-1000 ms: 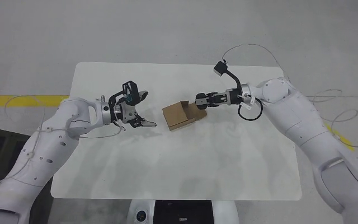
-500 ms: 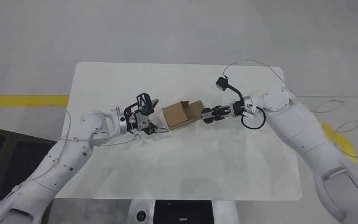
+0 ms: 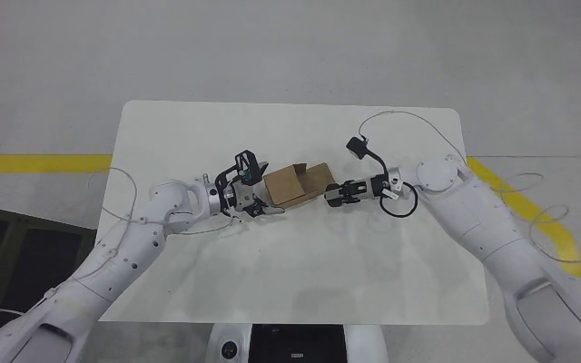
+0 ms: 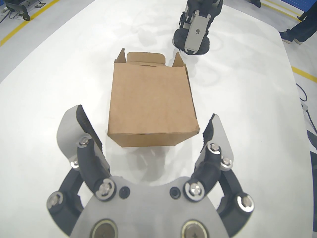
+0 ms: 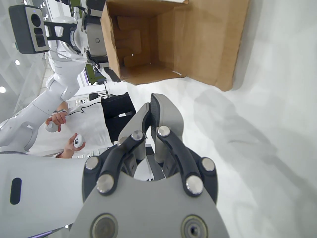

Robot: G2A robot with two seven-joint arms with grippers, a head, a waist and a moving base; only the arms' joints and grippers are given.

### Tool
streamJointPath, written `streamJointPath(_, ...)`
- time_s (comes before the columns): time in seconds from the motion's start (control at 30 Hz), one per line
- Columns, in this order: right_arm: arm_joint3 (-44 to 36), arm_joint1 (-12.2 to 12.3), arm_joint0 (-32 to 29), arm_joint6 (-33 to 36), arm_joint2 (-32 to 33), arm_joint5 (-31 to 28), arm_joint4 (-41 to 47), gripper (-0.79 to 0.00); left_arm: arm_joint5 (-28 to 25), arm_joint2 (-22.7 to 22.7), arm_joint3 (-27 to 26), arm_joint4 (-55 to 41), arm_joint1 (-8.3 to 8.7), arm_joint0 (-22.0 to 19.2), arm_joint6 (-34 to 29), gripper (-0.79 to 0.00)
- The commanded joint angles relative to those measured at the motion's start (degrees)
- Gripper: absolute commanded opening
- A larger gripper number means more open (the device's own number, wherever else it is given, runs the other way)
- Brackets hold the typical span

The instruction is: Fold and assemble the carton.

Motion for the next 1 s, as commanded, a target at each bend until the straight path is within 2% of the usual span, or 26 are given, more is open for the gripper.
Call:
streamJointPath(0.0,0.74,-0.66,0.06,-1.22,-0.11,-0.34,0.29,-0.785,-1.07,0.32,1.03,0.22,-0.39,-0.60,0.13,0.000)
streamJointPath(0.5,6.24,-6.51,1.84,0.75,-2.74,-4.15,2.58,-0.785,-5.62,1.13,5.59,1.31,-2.64,-3.19,1.73,0.000)
streamJointPath(0.97,11.98,-12.04,4.32,2.58,-4.51,-6.58,3.51,-0.785,-8.59,0.17,8.21,2.85,-3.68,-4.04,2.49,0.000)
